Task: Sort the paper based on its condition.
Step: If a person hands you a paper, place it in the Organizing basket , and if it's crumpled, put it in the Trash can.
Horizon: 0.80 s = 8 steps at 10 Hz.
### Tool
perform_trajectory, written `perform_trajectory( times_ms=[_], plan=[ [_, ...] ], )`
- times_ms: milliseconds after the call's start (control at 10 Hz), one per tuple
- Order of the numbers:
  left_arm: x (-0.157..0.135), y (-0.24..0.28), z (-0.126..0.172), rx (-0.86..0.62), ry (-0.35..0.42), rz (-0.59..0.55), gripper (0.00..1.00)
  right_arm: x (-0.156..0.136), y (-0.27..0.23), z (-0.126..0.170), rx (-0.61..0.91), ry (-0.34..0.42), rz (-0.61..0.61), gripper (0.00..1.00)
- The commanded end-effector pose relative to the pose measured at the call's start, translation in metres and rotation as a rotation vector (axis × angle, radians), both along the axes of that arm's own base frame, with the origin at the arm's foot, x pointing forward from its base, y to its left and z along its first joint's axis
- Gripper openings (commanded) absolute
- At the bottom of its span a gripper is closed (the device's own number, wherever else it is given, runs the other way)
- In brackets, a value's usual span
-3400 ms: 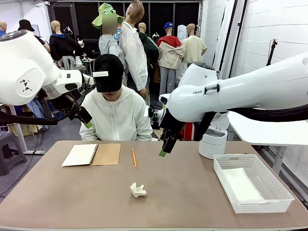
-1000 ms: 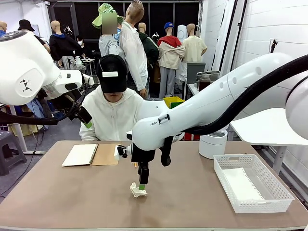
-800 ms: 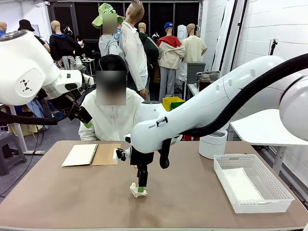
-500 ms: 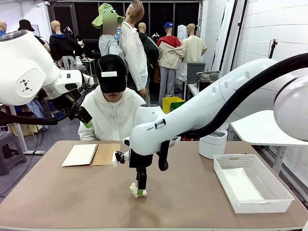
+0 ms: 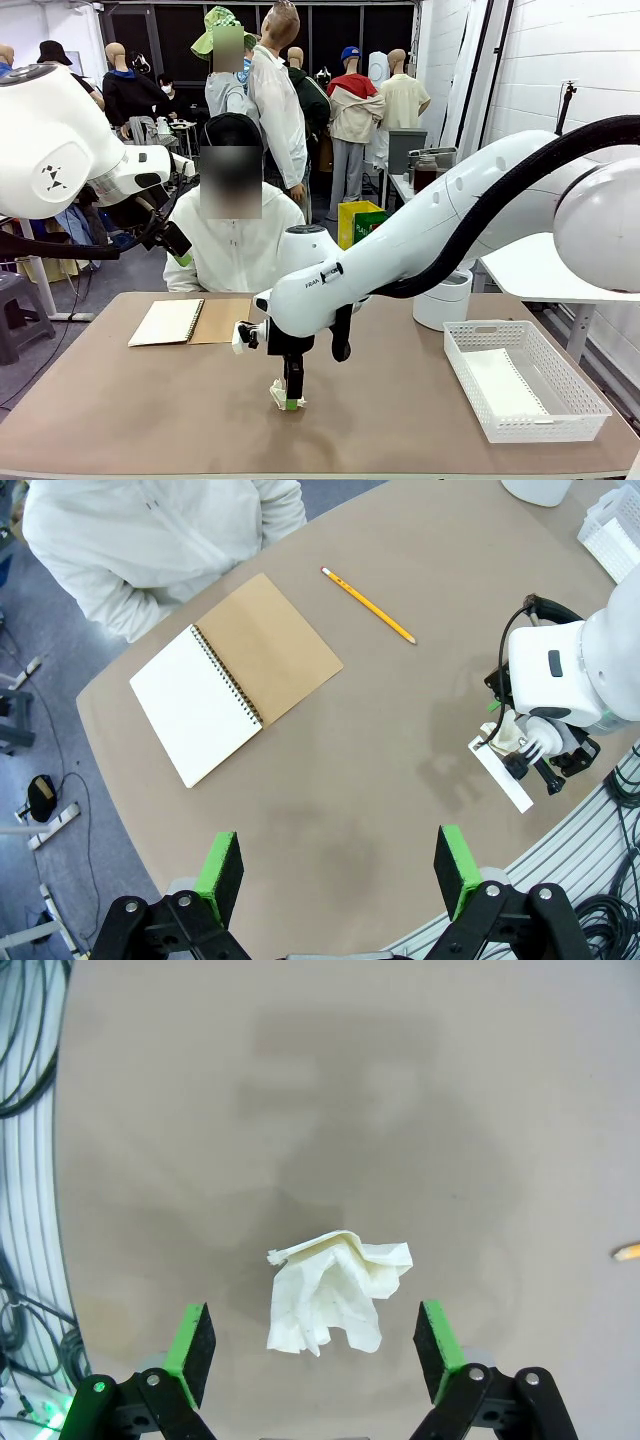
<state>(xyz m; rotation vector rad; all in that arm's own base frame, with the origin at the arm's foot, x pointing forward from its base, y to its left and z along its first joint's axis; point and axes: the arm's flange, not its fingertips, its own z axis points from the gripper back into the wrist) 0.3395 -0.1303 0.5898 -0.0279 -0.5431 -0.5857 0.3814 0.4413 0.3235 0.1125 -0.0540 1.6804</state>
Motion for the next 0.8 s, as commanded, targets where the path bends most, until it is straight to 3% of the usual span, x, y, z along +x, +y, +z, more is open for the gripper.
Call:
perform_trajectory(
  times_ms=[0,400,600,700],
  plan=[
    [0.000,0.002,0.000,-0.001,-0.002,-0.002,1.00,0.004,0.007,-0.008,-0.013,-0.025,-0.021,1.00],
    [0.000,0.002,0.000,-0.001,-0.002,-0.002,1.00,0.011,0.009,-0.017,-0.014,-0.013,-0.034,1.00],
    [0.000,0.002,0.000,-0.001,-0.002,-0.002,1.00,0.014,0.010,-0.020,-0.007,-0.015,-0.052,0.61],
    [0.000,0.002,0.000,-0.001,-0.002,-0.002,1.00,0.016,0.010,-0.021,-0.005,-0.017,-0.051,0.61]
  ],
)
